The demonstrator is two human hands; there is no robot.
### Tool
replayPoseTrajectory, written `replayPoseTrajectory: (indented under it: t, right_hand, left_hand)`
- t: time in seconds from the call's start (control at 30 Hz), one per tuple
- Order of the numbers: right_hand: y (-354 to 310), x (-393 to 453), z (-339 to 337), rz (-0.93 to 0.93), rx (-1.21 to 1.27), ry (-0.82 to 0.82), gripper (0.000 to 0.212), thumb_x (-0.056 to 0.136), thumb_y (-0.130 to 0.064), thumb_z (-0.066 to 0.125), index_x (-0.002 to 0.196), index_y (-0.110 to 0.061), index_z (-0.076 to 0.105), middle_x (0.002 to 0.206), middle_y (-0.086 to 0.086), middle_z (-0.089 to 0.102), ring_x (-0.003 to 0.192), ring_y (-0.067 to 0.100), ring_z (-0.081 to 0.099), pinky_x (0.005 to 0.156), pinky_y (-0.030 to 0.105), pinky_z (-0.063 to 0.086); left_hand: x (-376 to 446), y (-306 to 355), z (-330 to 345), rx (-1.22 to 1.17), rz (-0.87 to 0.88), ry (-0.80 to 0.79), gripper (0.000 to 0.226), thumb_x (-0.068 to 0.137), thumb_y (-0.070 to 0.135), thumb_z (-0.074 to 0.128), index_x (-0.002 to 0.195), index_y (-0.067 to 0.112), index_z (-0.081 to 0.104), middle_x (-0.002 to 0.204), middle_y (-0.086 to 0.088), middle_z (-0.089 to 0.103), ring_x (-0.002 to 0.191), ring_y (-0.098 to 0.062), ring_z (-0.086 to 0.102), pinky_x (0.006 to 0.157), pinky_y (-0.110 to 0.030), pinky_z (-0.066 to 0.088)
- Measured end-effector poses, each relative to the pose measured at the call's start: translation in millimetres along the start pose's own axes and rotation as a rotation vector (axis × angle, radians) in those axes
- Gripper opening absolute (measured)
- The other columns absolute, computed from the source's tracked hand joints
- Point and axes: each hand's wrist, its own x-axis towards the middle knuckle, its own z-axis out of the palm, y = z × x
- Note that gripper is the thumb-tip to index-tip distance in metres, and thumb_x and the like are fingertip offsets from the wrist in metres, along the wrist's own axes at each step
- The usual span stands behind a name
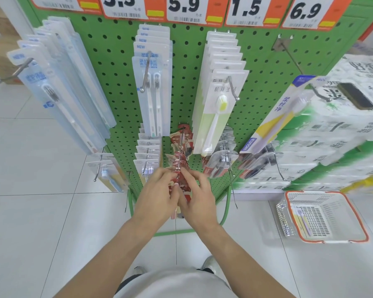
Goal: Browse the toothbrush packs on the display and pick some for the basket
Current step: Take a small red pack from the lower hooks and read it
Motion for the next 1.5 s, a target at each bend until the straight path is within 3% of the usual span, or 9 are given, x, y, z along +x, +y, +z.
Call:
replayPoseTrajectory:
  t: [0.2,0.3,0.4,0.57,0.9,1.03,1.23,1.37,1.5]
  right_hand:
    - [-1,5,-2,0.003,0.054,-0.02,0.037,0.102,-0.033,0.046,0.135,-0.027,0.062,0.123,-0.008,0.059,0.114,0.013,0.056,0.081,0.024,0.05]
    - [2,7,-2,0.014,0.053,-0.03,0.033,0.103,-0.028,0.052,0.133,-0.023,0.064,0.122,-0.008,0.061,0.114,0.012,0.056,0.085,0.022,0.048]
    - [1,8,-2,0.032,0.073,-0.034,0.034,0.102,-0.022,0.056,0.136,-0.02,0.063,0.121,-0.007,0.062,0.114,0.01,0.056,0.089,0.006,0.039]
    - [-2,10,-1,0.045,0.112,-0.027,0.035,0.103,-0.023,0.055,0.137,-0.021,0.062,0.119,-0.008,0.063,0.11,0.007,0.057,0.089,0.014,0.043]
    - [-3,10,0,0.061,0.136,-0.033,0.032,0.103,-0.025,0.054,0.133,-0.023,0.064,0.116,-0.011,0.062,0.106,0.006,0.058,0.084,0.02,0.049]
    - [-4,10,-2,0.068,0.138,-0.034,0.032,0.103,-0.023,0.054,0.133,-0.024,0.064,0.115,-0.01,0.062,0.103,0.004,0.057,0.082,0.008,0.041]
    - [-3,11,0,0.079,0.142,-0.037,0.027,0.102,-0.023,0.054,0.127,-0.026,0.065,0.11,-0.016,0.059,0.095,0.001,0.055,0.076,0.019,0.047]
    - [-2,12,1,0.077,0.168,-0.035,0.027,0.102,-0.025,0.052,0.127,-0.028,0.063,0.112,-0.014,0.059,0.098,0.004,0.058,0.075,0.034,0.056]
    - [-2,12,1,0.082,0.184,-0.026,0.027,0.102,-0.025,0.052,0.126,-0.029,0.063,0.113,-0.014,0.06,0.097,0.004,0.058,0.075,0.037,0.056]
  left_hand:
    - [45,34,-19,-0.073,0.045,0.052,0.036,0.102,0.012,0.047,0.137,0.014,0.056,0.136,0.002,0.055,0.121,-0.012,0.054,0.094,-0.013,0.034]
    - [81,37,-12,-0.12,-0.043,-0.028,0.041,0.104,0.011,0.043,0.144,0.01,0.05,0.14,-0.007,0.056,0.125,-0.023,0.055,0.103,-0.028,0.042]
    - [107,34,1,-0.131,-0.122,-0.057,0.037,0.104,0.012,0.04,0.139,0.008,0.052,0.127,-0.016,0.063,0.114,-0.034,0.061,0.095,-0.043,0.051]
    - [126,31,19,-0.173,-0.237,-0.025,0.048,0.103,0.01,0.039,0.15,0.017,0.042,0.128,-0.014,0.065,0.116,-0.034,0.061,0.086,-0.031,0.046]
    - [135,34,30,-0.233,-0.244,0.038,0.043,0.092,0.004,0.054,0.134,0.016,0.049,0.11,-0.01,0.068,0.092,-0.027,0.062,0.072,-0.026,0.041]
    - [134,32,31,-0.177,-0.222,0.04,0.044,0.093,0.003,0.052,0.134,0.017,0.047,0.112,-0.013,0.059,0.086,-0.025,0.054,0.073,-0.028,0.038]
    - [135,41,30,-0.142,-0.253,0.059,0.039,0.093,0.001,0.055,0.13,0.01,0.045,0.125,-0.014,0.043,0.095,-0.032,0.056,0.078,-0.031,0.037]
    - [136,39,30,-0.115,-0.231,0.105,0.034,0.09,-0.001,0.056,0.123,0.006,0.051,0.124,-0.013,0.051,0.1,-0.034,0.059,0.075,-0.033,0.038]
    - [134,32,32,-0.113,-0.244,0.167,0.019,0.095,0.008,0.049,0.114,0.011,0.054,0.108,-0.008,0.063,0.09,-0.028,0.06,0.071,-0.034,0.041]
